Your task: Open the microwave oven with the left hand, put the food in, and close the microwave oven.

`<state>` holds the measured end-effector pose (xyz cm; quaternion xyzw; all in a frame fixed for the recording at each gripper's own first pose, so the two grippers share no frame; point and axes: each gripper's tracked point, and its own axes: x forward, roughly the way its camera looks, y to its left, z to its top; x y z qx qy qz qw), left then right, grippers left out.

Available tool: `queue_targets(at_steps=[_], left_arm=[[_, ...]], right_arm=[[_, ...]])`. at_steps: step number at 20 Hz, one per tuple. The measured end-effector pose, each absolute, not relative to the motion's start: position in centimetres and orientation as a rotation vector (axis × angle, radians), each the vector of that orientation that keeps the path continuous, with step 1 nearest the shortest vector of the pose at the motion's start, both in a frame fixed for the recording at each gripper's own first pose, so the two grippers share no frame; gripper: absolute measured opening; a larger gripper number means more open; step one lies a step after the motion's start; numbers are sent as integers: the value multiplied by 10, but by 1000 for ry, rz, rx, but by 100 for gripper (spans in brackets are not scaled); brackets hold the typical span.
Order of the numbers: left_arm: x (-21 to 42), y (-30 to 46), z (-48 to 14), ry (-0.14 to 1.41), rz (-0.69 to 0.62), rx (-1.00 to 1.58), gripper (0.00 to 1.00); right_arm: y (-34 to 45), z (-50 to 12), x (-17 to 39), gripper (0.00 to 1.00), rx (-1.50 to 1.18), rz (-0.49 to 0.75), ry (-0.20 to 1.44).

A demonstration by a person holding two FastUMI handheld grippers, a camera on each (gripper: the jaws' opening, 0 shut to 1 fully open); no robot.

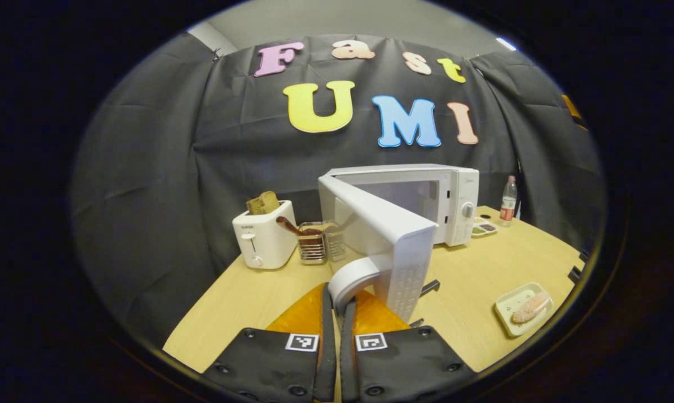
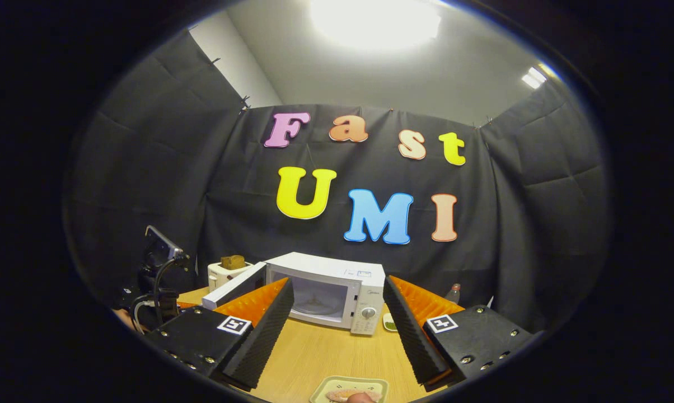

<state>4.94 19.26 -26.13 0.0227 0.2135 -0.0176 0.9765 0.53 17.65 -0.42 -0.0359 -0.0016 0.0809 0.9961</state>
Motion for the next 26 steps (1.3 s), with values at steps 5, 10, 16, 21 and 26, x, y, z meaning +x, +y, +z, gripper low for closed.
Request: queue_targets(at_steps=[5, 10, 16, 21, 26], left_arm=[[27, 205, -255, 419, -13, 45, 23], [-11, 206, -220, 366, 58, 62, 59], [-46, 182, -142, 249, 192, 38, 94], [-61, 148, -95, 175, 248, 30, 95], [-70, 125, -60, 123, 278, 29, 95]], right_arm=[[187, -6, 1, 98, -82, 187, -5], [178, -9, 6, 98, -72, 265, -5], [152, -27, 18, 98, -81, 420, 41], [131, -68, 29, 98, -107, 518, 136], [121, -118, 34, 98, -181, 604, 235]])
